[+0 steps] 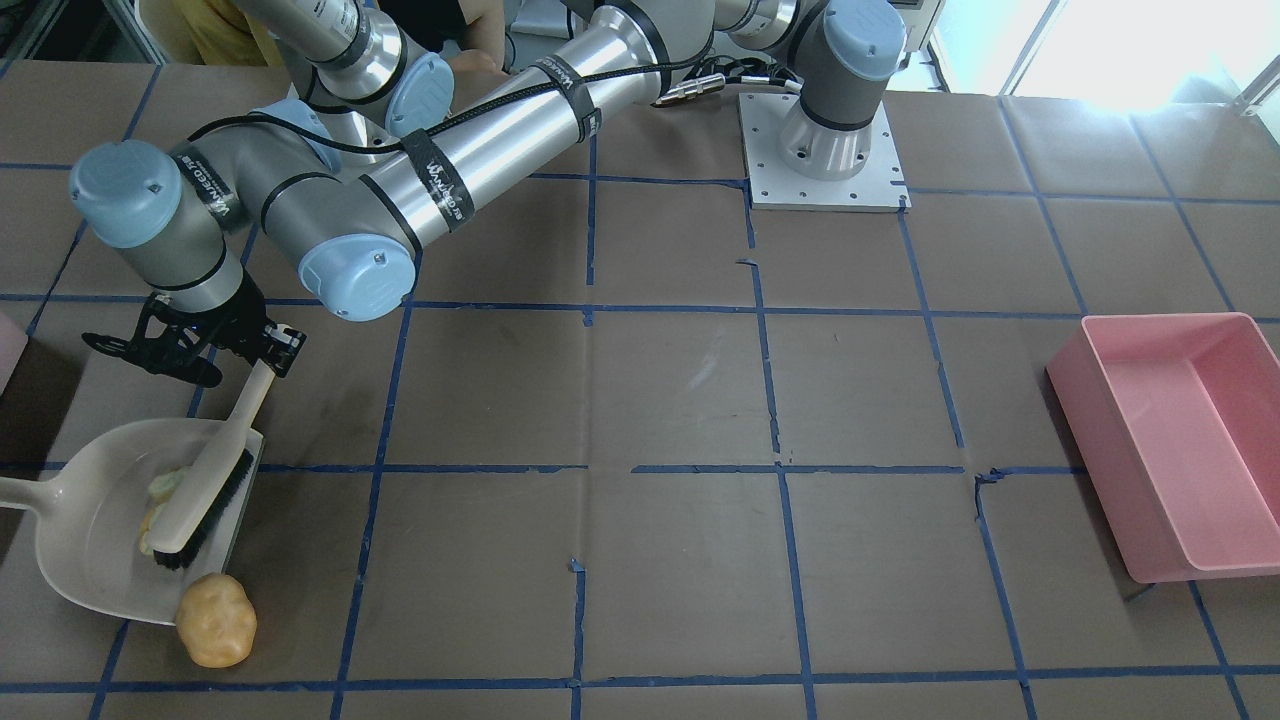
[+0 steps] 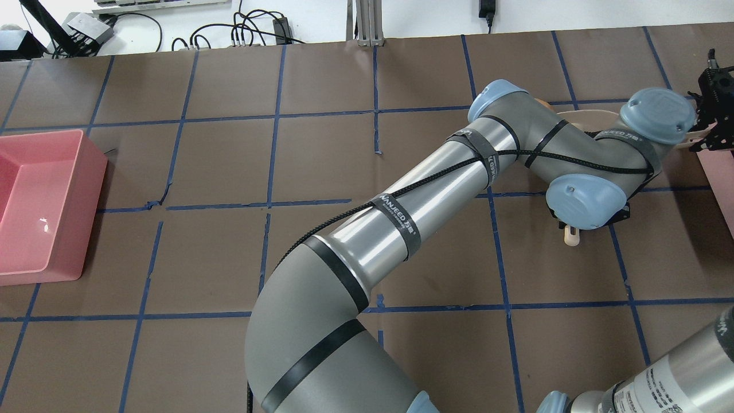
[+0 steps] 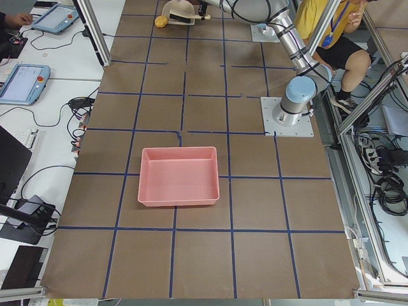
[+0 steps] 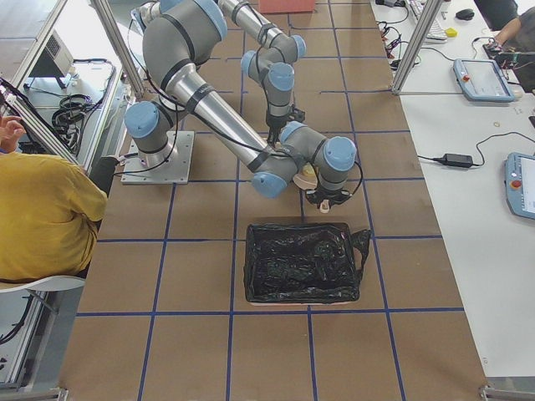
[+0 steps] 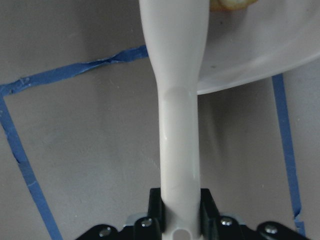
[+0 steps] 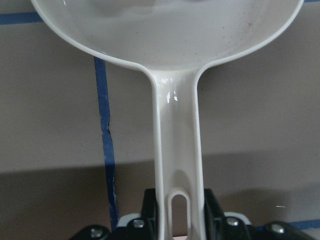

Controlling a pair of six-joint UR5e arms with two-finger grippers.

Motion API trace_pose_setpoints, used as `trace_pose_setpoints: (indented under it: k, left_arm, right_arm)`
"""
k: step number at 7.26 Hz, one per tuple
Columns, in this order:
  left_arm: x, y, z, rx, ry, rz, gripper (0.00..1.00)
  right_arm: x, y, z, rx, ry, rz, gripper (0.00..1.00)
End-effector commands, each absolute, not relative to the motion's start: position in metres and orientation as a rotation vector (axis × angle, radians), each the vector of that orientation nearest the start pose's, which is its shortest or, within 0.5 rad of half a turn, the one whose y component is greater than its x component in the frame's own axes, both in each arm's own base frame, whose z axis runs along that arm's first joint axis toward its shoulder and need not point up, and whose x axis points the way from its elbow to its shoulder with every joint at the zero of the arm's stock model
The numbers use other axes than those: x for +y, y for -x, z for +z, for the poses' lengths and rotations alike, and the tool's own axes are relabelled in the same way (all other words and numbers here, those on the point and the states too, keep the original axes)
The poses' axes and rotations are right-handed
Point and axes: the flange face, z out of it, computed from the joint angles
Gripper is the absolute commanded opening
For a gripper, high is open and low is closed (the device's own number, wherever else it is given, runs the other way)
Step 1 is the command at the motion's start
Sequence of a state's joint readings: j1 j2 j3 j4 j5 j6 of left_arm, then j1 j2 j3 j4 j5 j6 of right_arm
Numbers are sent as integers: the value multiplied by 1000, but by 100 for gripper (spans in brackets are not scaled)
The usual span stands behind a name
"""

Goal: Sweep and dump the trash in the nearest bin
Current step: 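Sweep the scraps toward the dustpan with the left gripper's brush, then sweep the potato and remaining scraps into the dustpan with the brush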

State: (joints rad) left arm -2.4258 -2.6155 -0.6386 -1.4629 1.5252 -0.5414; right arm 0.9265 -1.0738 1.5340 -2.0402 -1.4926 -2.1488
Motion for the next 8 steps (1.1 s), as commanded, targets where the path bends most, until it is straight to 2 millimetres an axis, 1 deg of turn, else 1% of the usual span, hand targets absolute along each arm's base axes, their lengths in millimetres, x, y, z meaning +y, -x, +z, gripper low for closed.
trace_pose_setpoints:
  k: [1,2,3,4,5,6,7,8]
  left_arm:
    - [-452,737,240,3059,-625,-15,0]
    - [-453,732,253,3031,-632,-64,0]
    - [-449,725,280,3019,-606,-75,0]
    - [-446,719,302,3014,-580,-102,0]
    - [-441,713,313,3011,-573,-90,0]
    - [-449,702,309,3007,-552,-72,0]
    - [-477,683,297,3006,-487,-47,0]
    - [-524,653,290,3021,-402,-44,0]
  right_arm:
    - [-608,280,264,2293,2137,-123,0]
    - [-608,280,264,2301,2128,-123,0]
    - [-608,280,264,2302,2126,-123,0]
    - [-608,280,264,2302,2126,-123,0]
    - [-608,280,264,2302,2126,-123,0]
    - [-608,280,262,2300,2124,-122,0]
    - [-608,280,263,2301,2125,-125,0]
    - [-609,281,262,2304,2124,-126,0]
